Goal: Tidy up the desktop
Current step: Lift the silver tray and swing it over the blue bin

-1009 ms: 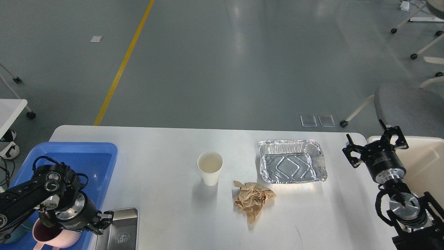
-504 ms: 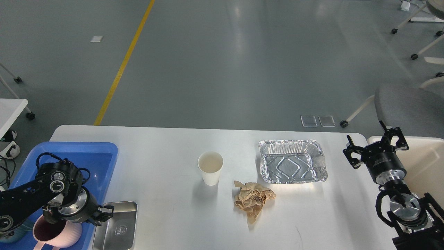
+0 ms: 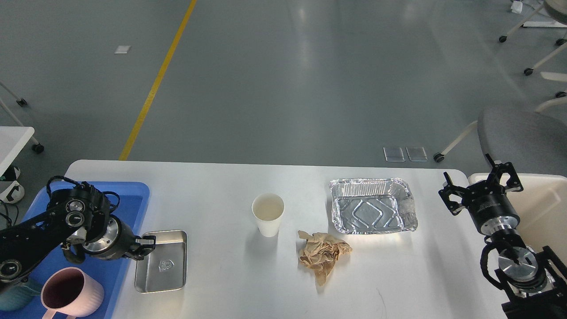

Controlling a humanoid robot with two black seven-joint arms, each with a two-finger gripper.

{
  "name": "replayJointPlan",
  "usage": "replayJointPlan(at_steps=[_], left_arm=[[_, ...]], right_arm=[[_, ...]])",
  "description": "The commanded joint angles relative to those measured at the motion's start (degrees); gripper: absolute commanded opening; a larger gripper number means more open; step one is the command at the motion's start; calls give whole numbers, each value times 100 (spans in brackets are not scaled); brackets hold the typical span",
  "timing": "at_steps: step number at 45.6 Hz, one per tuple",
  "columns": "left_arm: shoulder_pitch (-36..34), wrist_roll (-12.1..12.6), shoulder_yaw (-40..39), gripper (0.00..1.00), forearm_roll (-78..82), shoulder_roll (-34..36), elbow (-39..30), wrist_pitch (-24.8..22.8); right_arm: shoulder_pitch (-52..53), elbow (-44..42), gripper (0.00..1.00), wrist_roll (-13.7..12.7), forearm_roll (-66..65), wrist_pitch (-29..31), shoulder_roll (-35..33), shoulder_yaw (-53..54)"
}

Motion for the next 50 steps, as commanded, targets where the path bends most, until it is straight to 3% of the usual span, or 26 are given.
replayJointPlan(at_steps=[1,22,31,50], left_arm=[[-95,-1,-86,0,-20,14,1,-14],[-429,-1,-1263,0,-388,23,-35,-111],[-1052,-1,-1878,0,-863,102,18,-120],[-2186,8,-2019,0,-1479,752,255,-111]], right_arm=[[0,0,100,0,0,0,6,4],[-17,0,100,0,0,0,-3,13],[-17,0,100,0,0,0,6,13],[-17,0,100,0,0,-9,-29,13]])
